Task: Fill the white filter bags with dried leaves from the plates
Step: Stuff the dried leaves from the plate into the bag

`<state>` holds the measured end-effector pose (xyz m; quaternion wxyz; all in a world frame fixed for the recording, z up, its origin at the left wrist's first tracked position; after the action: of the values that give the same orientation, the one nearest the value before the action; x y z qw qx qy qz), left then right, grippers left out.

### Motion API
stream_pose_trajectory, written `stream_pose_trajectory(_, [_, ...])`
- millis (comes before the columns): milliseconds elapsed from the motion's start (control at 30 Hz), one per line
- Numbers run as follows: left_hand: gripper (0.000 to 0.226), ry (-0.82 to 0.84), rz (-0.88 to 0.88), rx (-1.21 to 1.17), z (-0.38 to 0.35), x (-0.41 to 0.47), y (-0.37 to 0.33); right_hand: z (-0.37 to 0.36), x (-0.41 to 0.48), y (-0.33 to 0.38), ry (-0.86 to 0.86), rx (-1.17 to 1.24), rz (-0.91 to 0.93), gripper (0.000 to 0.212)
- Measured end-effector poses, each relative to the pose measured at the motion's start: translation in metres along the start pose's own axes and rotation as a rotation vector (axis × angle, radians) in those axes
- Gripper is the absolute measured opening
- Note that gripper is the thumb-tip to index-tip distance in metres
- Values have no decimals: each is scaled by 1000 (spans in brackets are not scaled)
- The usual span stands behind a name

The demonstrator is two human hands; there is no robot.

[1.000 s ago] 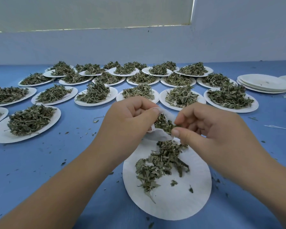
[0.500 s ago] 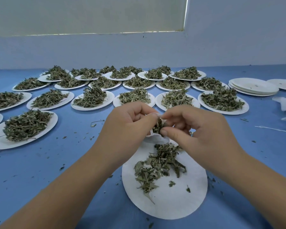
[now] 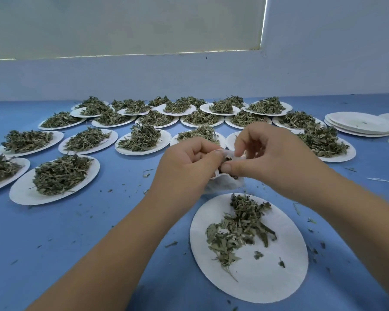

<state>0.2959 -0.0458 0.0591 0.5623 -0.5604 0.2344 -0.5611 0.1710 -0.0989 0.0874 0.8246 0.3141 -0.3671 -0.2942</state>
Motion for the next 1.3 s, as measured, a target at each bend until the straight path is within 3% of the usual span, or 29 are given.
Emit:
stream_pose_trajectory(133, [13, 3, -23, 43, -1, 2, 2, -18, 6, -27, 240, 69, -275, 33])
stream_pose_trajectory(267, [13, 46, -52, 53, -9, 0, 0, -34, 10, -26, 358, 56, -296, 11])
stream_pose_trajectory(300, [13, 53, -59, 58, -9, 0, 0, -38, 13, -25, 367, 49, -287, 16])
stream_pose_trajectory(500, [13, -6, -91, 109, 1, 3, -3, -49, 27, -23, 249, -310, -234, 30])
stream_pose_trajectory(667, [13, -53, -92, 127, 7, 4, -3, -49, 15, -25, 319, 274, -284, 11])
stream_pose_trajectory(733, [13, -67, -82, 111, 10, 5, -3, -49, 13, -27, 370, 352, -316, 19])
stream_pose_trajectory(800, [13, -44, -87, 103, 6, 4, -3, -47, 16, -28, 356, 278, -302, 8])
stream_pose_trajectory(900, [16, 30, -120, 105, -7, -1, -6, -45, 21, -31, 254, 22, -272, 28])
stream_pose_trajectory(967, [16, 37, -132, 131, -10, -3, -7, -45, 21, -30, 203, -124, -228, 30])
stream_pose_trajectory(1167, [15, -63, -109, 185, 12, 1, -8, -26, 5, -18, 128, 107, -48, 24])
stream_pose_trajectory(1300, [19, -163, -136, 234, 27, 3, -12, -8, -14, -31, 155, 79, -46, 31])
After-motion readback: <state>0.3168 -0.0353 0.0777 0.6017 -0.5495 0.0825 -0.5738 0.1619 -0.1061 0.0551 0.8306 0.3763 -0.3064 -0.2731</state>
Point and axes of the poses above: each hand's wrist, its own x-axis towards the middle knuckle, its own z-axis out of the back of the hand, y = z × x, the point moved 9 cm from there along x, towards the middle knuckle, and after that the axes turned 6 degrees about x, right-handed, at the moved point
